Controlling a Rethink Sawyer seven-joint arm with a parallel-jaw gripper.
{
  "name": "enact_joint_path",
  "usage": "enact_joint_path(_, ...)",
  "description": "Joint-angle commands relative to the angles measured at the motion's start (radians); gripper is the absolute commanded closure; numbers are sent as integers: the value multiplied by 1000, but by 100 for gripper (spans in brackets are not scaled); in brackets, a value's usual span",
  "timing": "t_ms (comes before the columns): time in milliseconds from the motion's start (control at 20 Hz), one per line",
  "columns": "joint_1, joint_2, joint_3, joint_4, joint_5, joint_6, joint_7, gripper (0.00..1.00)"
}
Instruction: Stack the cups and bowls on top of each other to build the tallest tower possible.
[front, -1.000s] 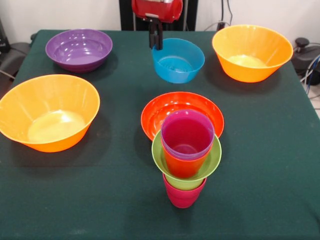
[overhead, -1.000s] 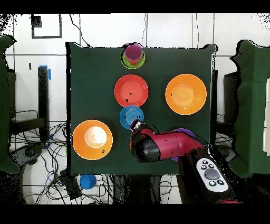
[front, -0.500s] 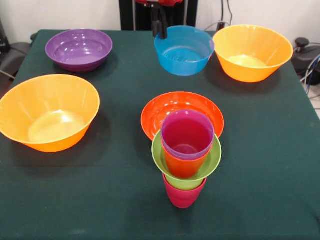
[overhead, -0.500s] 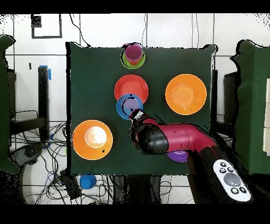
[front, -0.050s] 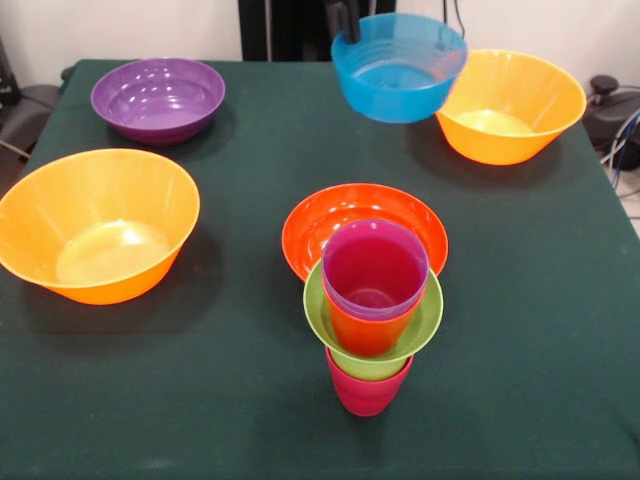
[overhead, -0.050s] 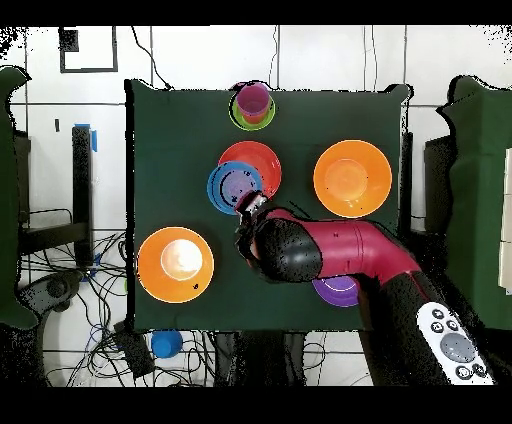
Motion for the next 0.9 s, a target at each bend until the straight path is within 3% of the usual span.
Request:
enact_joint_path(50, 15, -12, 90, -97, 42, 189, -166, 100)
enact_joint_path(300, 29, -16, 71, -190, 38, 292, -175, 100)
enact_joint_path(600, 54, 31, 22, -340, -23, 386, -165, 100)
enact_joint_path(900, 76, 65, 18, -421, -19, 430, -142, 100)
